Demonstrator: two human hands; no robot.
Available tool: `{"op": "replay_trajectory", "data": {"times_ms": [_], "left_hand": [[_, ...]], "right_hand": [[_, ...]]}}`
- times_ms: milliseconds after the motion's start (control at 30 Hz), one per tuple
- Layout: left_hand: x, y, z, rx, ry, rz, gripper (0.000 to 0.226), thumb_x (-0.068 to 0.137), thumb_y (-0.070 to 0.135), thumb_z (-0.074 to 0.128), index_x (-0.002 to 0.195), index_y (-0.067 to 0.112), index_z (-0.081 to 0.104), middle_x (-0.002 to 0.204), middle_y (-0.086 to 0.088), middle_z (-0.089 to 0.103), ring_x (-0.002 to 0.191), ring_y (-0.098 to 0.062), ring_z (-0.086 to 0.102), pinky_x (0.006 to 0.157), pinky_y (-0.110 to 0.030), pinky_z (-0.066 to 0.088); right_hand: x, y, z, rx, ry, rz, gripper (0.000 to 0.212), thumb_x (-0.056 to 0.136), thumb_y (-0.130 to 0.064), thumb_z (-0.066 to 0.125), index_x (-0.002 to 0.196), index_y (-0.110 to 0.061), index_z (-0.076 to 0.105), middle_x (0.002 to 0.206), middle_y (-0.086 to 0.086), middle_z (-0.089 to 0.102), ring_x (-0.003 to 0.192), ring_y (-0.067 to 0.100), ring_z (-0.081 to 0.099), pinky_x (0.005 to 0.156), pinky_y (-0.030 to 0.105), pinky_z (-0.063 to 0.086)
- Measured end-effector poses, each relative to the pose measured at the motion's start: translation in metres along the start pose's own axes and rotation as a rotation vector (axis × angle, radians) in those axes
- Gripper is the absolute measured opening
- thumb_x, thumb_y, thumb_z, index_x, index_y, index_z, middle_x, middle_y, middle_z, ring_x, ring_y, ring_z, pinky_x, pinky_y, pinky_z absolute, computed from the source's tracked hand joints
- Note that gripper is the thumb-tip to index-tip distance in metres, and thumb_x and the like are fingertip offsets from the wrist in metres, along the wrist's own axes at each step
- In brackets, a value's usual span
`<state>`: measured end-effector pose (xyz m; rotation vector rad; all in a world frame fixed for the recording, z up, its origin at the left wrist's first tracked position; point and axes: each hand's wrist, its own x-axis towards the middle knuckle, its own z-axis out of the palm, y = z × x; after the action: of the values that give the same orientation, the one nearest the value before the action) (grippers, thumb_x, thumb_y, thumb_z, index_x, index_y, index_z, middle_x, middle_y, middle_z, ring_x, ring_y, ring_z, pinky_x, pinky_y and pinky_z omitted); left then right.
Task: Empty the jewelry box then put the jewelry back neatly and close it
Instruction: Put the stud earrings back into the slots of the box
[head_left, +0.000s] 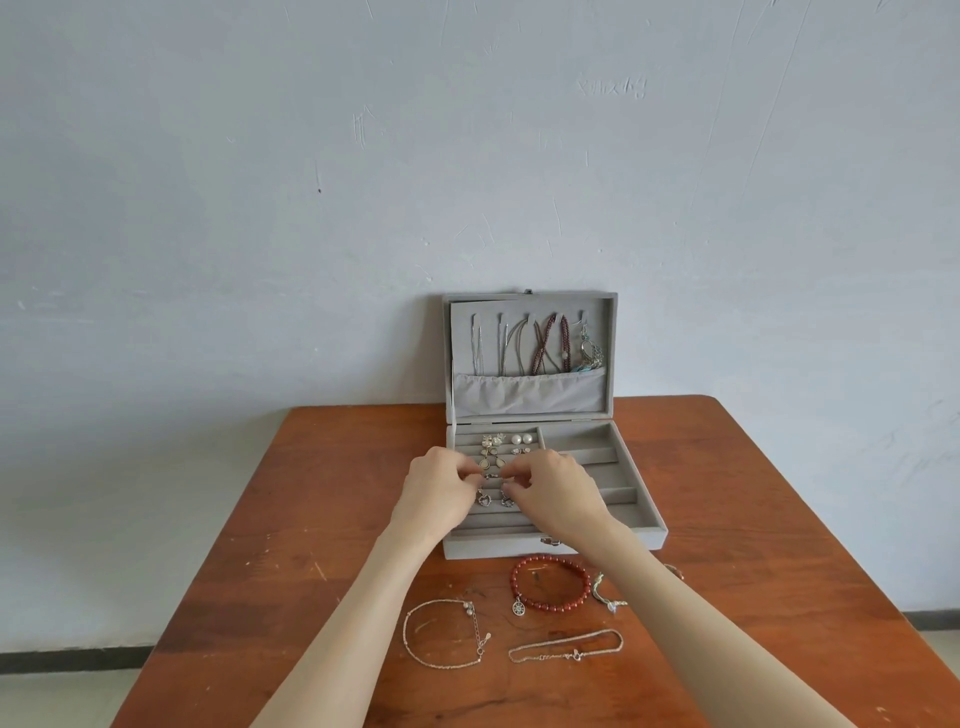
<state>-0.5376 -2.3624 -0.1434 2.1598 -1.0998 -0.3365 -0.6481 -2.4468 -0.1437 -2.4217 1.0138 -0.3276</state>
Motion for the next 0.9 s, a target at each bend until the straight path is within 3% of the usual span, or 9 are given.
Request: {"op": "replay_trajectory", "data": {"times_ms": [133,300,467,700,900], "left_hand": [[-0.008,-0.013,-0.001,0.029,0.022,0.119,0.021,0.089,0.019,0.058,0.108,0.02,0.066,0.097,0.004,0.052,0.097,-0.015,0.052,0.078,-0.018,0.033],[-0.012,-0.018,0.003,0.086,0.034,0.177,0.028,0.086,0.028,0.063,0.113,0.02,0.065,0.098,0.006,0.044,0.097,-0.011,0.04,0.082,-0.019,0.03],[-0.012,-0.018,0.004,0.112,0.035,0.206,0.031,0.086,0.032,0.062,0.115,0.021,0.064,0.095,0.005,0.042,0.094,-0.009,0.035,0.079,-0.018,0.028],[-0.01,-0.017,0.004,0.159,0.01,0.234,0.028,0.087,0.032,0.059,0.114,0.024,0.065,0.091,0.005,0.038,0.092,-0.011,0.031,0.081,-0.02,0.031],[-0.017,-0.02,0.002,0.167,-0.009,0.244,0.038,0.089,0.033,0.057,0.125,0.021,0.056,0.103,0.003,0.045,0.098,-0.009,0.031,0.088,-0.019,0.031]], "right_hand": [[-0.005,0.005,0.0,0.001,0.063,-0.047,0.025,0.088,-0.022,0.056,0.11,-0.017,0.066,0.104,0.003,0.065,0.1,0.023,0.058,0.086,0.033,0.047],[-0.008,0.003,0.004,-0.071,0.058,-0.112,0.022,0.089,-0.025,0.054,0.1,-0.014,0.07,0.107,0.004,0.057,0.098,0.024,0.057,0.073,0.027,0.042],[-0.01,-0.002,0.003,-0.151,0.045,-0.148,0.025,0.093,-0.028,0.049,0.109,-0.017,0.066,0.111,0.005,0.052,0.1,0.026,0.056,0.072,0.027,0.038],[-0.015,-0.005,0.001,-0.304,0.004,-0.213,0.029,0.097,-0.027,0.041,0.109,-0.008,0.059,0.116,0.011,0.049,0.106,0.029,0.053,0.077,0.033,0.043],[-0.021,-0.002,0.001,-0.184,0.015,-0.219,0.031,0.096,-0.023,0.044,0.12,-0.009,0.056,0.116,0.011,0.051,0.106,0.029,0.055,0.084,0.031,0.042]]}}
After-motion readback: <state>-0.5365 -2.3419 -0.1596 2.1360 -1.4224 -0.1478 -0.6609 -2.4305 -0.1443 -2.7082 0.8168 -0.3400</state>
